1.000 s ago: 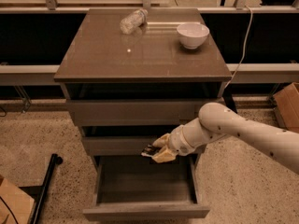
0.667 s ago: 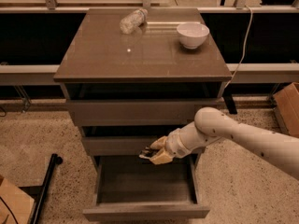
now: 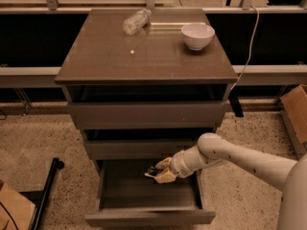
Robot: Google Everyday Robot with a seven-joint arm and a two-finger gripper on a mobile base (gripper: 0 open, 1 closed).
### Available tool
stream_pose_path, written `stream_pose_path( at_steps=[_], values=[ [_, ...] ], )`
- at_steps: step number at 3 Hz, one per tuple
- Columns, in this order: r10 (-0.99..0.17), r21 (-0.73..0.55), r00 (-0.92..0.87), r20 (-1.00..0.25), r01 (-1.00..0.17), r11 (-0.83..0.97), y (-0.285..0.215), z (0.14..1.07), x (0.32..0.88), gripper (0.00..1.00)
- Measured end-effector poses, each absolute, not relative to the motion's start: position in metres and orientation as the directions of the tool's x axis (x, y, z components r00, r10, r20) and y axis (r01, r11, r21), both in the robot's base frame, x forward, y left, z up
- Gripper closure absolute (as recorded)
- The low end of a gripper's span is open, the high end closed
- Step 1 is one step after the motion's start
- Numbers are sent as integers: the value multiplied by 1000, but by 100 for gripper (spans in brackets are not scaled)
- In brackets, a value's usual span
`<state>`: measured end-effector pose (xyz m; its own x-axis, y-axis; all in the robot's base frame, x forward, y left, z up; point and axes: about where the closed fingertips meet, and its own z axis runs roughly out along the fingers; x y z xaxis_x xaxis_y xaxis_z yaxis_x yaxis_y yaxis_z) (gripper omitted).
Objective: Place rxbar chocolate into bottom drawer
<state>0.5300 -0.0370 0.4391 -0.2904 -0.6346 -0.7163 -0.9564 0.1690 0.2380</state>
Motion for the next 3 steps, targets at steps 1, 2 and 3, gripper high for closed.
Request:
stream_pose_path(
  at_steps=[1, 2, 3],
  values=[
    [-640, 241, -290, -712, -956, 165, -35, 437, 526, 100],
    [-681, 224, -261, -684, -964, 145, -26, 416, 526, 100],
    [-702, 226, -249, -667, -966, 127, -16, 374, 529, 100]
  ],
)
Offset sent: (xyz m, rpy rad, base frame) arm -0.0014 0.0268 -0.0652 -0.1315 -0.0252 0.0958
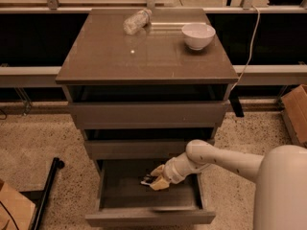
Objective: Place rxbar chocolate into bottom drawer
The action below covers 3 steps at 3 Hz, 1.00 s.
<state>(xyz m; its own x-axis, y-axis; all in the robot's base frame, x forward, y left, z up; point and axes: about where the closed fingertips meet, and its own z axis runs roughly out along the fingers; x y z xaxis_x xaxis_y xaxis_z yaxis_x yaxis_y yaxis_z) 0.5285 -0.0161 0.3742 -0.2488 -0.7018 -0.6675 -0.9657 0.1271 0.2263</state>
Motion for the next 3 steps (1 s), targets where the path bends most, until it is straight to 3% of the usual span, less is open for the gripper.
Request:
stream_pose_path(
  at_steps=[1, 3],
  values=[
    [-698, 256, -273, -662, -958, 133, -14, 334, 530, 100],
    [-622, 353, -380, -684, -919, 173, -22, 268, 536, 58]
  ],
)
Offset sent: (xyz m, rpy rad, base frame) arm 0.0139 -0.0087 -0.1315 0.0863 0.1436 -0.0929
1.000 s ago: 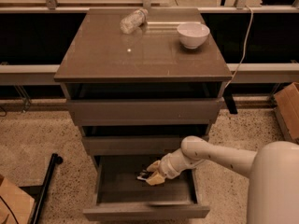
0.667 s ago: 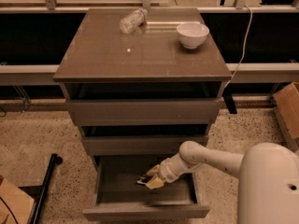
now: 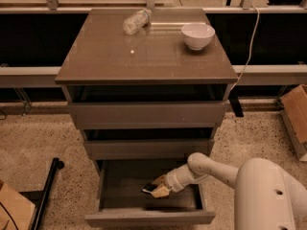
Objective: Place rxbar chocolate into bottom drawer
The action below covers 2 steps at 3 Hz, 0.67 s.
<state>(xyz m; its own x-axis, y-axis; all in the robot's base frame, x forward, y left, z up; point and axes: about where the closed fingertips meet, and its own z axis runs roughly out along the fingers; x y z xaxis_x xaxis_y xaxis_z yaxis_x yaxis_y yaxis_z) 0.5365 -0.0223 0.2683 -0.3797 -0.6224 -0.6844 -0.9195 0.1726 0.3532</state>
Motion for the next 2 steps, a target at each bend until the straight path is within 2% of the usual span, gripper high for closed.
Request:
stream_pose_path(
  at_steps=[2],
  values=[
    [-581, 322, -399, -709, -917, 237, -44, 268, 555, 11]
  ],
)
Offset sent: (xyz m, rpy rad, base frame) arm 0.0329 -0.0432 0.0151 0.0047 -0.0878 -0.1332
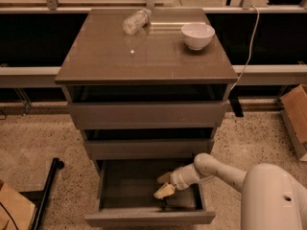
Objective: Place rxbar chocolate into bottom drawer
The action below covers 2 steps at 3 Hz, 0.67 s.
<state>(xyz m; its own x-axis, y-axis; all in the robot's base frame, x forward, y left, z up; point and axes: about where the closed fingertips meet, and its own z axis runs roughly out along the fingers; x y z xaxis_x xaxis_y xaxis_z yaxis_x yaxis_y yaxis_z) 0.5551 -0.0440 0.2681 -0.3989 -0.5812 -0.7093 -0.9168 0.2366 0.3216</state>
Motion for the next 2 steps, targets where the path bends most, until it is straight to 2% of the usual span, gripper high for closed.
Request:
stream_pose_path(
  at_steps=[1, 2],
  values=[
    [-580, 320, -399, -710, -917, 239, -44, 268, 555, 0],
    [-580, 320, -399, -710, -917, 239, -44, 268, 555, 0]
  ],
)
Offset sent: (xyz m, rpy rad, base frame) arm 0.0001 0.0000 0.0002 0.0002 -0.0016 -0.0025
